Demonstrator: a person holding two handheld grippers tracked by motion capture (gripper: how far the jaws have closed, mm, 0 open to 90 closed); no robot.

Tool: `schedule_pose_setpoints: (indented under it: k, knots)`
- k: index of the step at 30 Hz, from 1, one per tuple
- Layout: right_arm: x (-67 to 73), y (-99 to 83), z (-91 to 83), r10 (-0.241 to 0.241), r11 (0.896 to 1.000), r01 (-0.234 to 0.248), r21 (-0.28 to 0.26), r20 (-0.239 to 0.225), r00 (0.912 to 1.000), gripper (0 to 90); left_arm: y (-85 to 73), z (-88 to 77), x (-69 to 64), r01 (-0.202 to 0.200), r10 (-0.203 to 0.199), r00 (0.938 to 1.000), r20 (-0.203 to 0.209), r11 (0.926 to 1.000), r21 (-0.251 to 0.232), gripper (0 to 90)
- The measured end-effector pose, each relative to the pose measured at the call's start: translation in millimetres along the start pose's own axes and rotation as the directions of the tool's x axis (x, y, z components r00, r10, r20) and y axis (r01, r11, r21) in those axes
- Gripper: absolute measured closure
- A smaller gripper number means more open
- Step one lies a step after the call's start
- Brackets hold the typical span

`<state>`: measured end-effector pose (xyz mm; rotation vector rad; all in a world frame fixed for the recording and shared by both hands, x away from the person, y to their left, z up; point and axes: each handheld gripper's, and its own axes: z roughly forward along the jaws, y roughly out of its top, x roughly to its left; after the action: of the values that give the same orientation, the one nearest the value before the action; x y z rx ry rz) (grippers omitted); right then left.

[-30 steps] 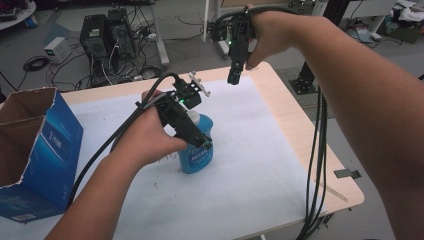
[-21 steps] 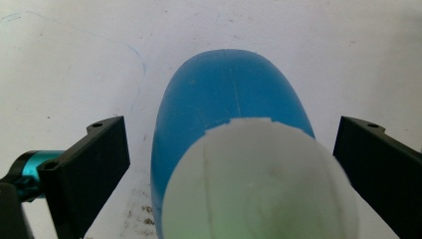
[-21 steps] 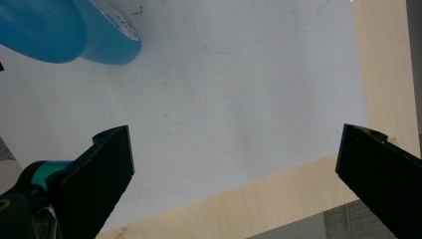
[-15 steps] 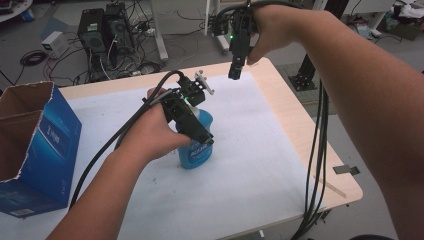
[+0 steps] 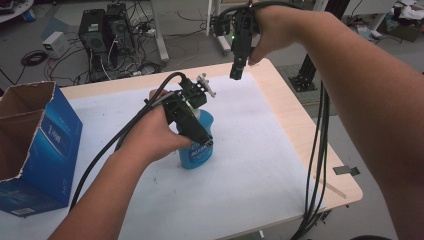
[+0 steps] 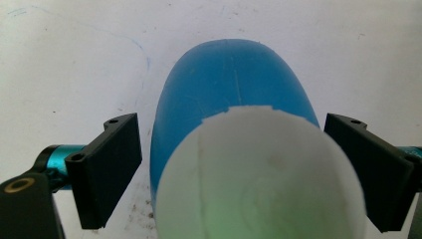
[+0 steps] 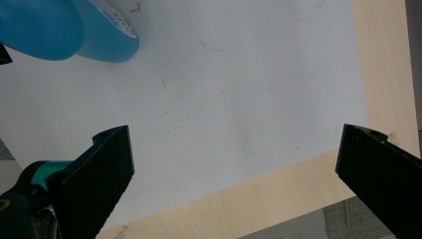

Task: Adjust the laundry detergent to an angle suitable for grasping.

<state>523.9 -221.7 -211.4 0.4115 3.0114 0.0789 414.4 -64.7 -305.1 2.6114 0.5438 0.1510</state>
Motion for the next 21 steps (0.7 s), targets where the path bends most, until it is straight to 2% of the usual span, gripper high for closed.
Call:
schedule_pose_setpoints:
  k: [3,8,14,19,21]
  knots:
    - [-0.1,-0.2,-0.3,0.000,1.000,0.000,0.001,0.001,1.0000,0.9,-0.3,-0.5,0.5,-0.002,0.002,1.0000,-0.004,1.0000,0.000,13.0]
    - [0.6,0.6,-0.5,0.005,1.000,-0.005,0.001,-0.002,1.0000,0.9,-0.4,-0.9,0.6,0.001,-0.001,1.0000,0.001,1.0000,-0.001,13.0]
    - [0.2,1.8,0.3,0.000,1.000,0.000,0.004,-0.002,1.0000,0.9,-0.1,-0.3,-0.3,-0.004,0.005,0.9999,0.010,1.0000,-0.003,19.1]
    - [-0.1,2.1,0.7,-0.001,1.000,0.001,0.003,-0.002,1.0000,0.9,0.2,1.1,-1.3,-0.008,0.008,1.0000,-0.001,1.0000,0.004,19.2]
    - [-0.4,1.9,0.8,-0.003,1.000,0.003,0.004,-0.002,1.0000,0.9,0.0,1.0,-0.7,-0.006,0.006,1.0000,0.001,1.0000,0.007,22.8]
